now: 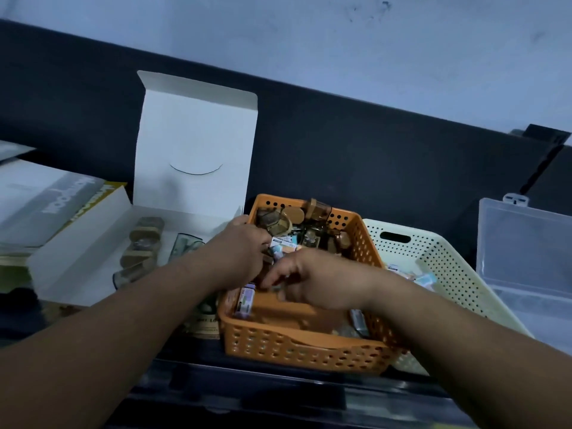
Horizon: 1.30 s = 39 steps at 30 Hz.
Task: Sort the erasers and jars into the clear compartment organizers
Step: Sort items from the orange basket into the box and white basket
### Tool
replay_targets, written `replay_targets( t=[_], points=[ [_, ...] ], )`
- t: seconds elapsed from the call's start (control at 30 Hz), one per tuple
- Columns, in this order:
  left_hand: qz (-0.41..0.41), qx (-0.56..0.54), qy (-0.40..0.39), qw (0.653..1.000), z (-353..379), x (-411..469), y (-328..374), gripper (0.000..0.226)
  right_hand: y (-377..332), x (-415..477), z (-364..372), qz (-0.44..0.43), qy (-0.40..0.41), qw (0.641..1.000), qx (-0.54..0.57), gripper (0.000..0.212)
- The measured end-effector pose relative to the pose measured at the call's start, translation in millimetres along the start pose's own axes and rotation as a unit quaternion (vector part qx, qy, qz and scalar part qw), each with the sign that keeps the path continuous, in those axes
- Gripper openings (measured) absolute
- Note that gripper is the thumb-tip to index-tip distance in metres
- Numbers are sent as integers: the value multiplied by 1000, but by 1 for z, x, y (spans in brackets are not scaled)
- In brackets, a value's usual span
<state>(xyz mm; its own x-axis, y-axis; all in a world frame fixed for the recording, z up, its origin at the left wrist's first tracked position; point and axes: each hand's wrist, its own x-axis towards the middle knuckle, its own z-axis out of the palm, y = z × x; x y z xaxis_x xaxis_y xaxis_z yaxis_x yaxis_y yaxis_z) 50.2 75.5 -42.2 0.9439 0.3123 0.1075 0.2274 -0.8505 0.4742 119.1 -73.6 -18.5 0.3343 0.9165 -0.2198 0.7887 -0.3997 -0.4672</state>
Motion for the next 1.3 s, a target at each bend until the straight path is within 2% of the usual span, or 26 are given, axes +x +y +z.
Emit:
replay_targets(
  t=[0.13, 0.2, 0.37, 0.53, 0.67, 0.73, 0.83, 0.9, 0.97, 1.03, 1.13, 1.23, 1.3],
  points=[
    [2, -9, -14, 1000, 1, 0, -2, 34, -2, 24, 16, 7, -96, 991, -95, 55],
    [1, -19, -16, 1000, 2, 0, -4, 32, 3, 28, 22, 17, -105, 986, -126, 60],
    [13, -22, -24, 999, 1, -2, -5, 40, 10, 25, 28, -26, -25, 988, -152, 28],
    [18, -12, -15, 1000, 3, -2, -6, 44, 12, 19, 20, -12, -58, 979, -197, 25],
    [18, -16, -12, 1000, 2, -3, -4, 47, 15, 9, 14, 35, -65, 972, -222, 19],
    [17, -10, -10, 1000, 2, -3, -3, 47, 18, -4, 4, 59, -37, 982, -178, 10],
    [12, -5, -12, 1000, 1, -2, -2, 42, 24, -30, -23, 69, 85, 992, -64, 19],
    [22, 11, -16, 1000, 0, -2, 1, 33, 38, -50, -42, 89, 188, 978, -25, 16],
    [25, 43, -19, 999, -2, -2, 6, 36, 58, -68, -54, 128, 256, 958, -31, 13],
    [13, 103, -23, 994, -3, 0, 12, 44, 81, -84, -58, 189, 277, 941, -53, 15],
    [18, 196, -17, 980, 0, 3, 22, 52, 104, -94, -52, 267, 261, 923, -89, 21],
    [85, 212, -13, 974, 7, 6, 39, 58, 99, -89, -46, 231, 286, 924, -102, 32],
    [96, 177, -68, 977, 12, 8, 51, 57, 79, -78, -43, 171, 288, 939, -82, 27]
  ],
)
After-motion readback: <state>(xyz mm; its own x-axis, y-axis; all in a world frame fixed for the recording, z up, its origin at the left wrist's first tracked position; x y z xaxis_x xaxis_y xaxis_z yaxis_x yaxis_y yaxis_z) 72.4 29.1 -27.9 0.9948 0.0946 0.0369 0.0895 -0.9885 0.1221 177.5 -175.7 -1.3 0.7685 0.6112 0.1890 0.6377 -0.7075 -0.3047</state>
